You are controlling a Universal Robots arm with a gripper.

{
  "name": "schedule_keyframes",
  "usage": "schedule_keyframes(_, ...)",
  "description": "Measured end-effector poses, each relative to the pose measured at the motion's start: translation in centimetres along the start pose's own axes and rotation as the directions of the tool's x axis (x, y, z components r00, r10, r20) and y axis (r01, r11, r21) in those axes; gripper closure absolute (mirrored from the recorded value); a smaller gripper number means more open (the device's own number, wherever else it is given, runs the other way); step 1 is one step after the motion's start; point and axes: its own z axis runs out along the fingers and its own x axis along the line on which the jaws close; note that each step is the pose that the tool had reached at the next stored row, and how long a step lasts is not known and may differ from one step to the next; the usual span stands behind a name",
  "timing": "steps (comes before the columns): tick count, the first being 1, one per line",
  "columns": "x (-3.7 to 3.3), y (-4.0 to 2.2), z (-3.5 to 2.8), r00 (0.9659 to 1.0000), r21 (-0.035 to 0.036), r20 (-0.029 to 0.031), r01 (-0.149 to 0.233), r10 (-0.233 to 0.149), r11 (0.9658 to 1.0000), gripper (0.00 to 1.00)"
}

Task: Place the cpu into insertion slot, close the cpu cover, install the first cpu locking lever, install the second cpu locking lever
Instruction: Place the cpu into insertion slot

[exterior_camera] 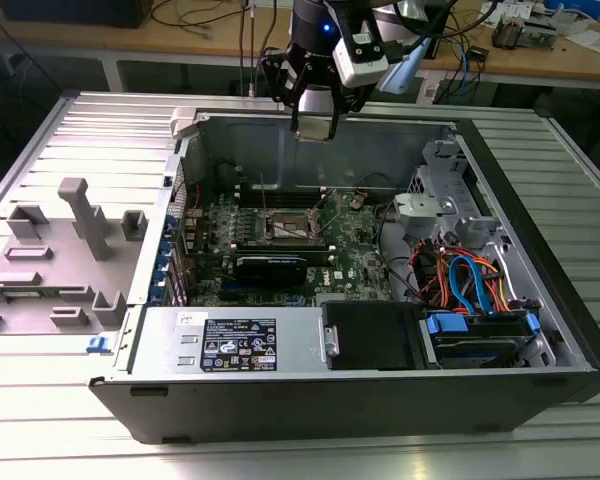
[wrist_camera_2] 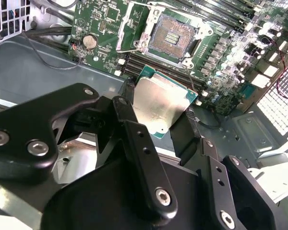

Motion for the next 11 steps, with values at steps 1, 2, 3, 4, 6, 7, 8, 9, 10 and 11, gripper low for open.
schedule_keyframes(1, 0.0, 0.0, 0.0, 1.0, 0.0, 0.0, 0.0, 0.0, 1.0, 0.46)
schedule_keyframes(2, 0.0, 0.0, 0.0, 1.0, -0.0001, 0.0, -0.001, 0.001, 1.0, 0.46)
schedule_keyframes(3, 0.0, 0.0, 0.0, 1.0, -0.0001, 0.0, -0.001, 0.001, 1.0, 0.46)
schedule_keyframes(4, 0.0, 0.0, 0.0, 1.0, 0.0, 0.0001, -0.001, 0.001, 1.0, 0.46)
schedule_keyframes(6, 0.0, 0.0, 0.01, 1.0, -0.0002, 0.0003, -0.004, 0.004, 1.0, 0.46)
schedule_keyframes(7, 0.0, 0.0, 0.0, 1.0, -0.0002, 0.0005, -0.006, 0.006, 1.0, 0.46)
schedule_keyframes(8, 0.0, 0.0, 0.01, 1.0, -0.0003, 0.0006, -0.007, 0.007, 1.0, 0.46)
schedule_keyframes(9, 0.0, 0.0, 0.01, 1.0, -0.0003, 0.0007, -0.009, 0.009, 1.0, 0.46)
schedule_keyframes(10, 0.0, 0.0, 0.0, 1.0, -0.0003, 0.0008, -0.009, 0.009, 1.0, 0.46)
schedule_keyframes(11, 0.0, 0.0, 0.0, 1.0, -0.0002, 0.0008, -0.01, 0.01, 1.0, 0.46)
